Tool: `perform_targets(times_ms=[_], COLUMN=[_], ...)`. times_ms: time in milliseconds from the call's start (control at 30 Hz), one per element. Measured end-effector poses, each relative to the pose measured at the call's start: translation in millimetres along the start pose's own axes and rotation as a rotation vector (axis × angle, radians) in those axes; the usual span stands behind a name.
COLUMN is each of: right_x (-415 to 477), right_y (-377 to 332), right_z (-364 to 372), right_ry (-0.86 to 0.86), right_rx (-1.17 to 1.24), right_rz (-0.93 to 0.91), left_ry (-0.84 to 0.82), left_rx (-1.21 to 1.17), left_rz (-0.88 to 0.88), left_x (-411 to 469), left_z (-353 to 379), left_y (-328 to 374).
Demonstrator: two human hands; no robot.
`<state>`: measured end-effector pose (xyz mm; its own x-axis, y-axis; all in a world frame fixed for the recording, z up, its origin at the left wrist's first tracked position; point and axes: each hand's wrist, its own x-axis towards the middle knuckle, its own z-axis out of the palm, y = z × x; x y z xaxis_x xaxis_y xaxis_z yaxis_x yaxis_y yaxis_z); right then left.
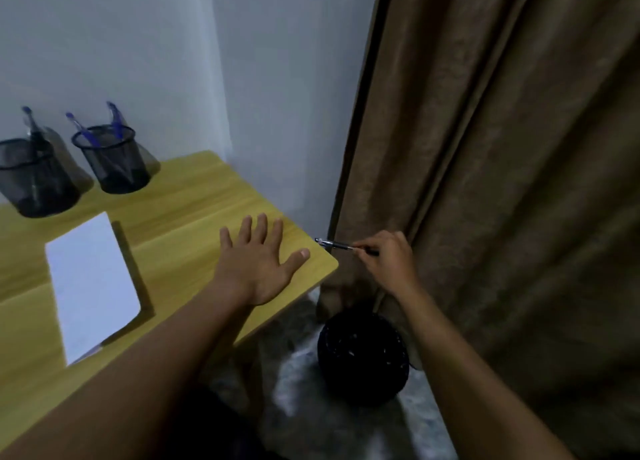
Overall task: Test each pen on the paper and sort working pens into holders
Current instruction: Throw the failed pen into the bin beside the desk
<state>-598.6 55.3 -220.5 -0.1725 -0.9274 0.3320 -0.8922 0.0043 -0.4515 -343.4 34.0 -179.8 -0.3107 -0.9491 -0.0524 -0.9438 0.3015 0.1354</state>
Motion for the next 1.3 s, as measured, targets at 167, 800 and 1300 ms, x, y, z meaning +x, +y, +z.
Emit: perform_targets(times_ms=[167, 800, 1300], right_x=[-20, -83, -84], right_y=[34, 154, 168], right_z=[45, 160, 189], right_ry=[-0.022, -0.109, -0.205], right_rx=[-0.012, 0.093, 0.036], right_rz=[0.118, 0.426, 0.452], left_ry=[0.004, 0.049, 0.074], left_rx=[0.027, 0.084, 0.079], left_rz=[-0.009, -0.006, -0.001], left_x=[1, 3, 4], left_z=[3, 8, 9], left_y=[0, -1, -1])
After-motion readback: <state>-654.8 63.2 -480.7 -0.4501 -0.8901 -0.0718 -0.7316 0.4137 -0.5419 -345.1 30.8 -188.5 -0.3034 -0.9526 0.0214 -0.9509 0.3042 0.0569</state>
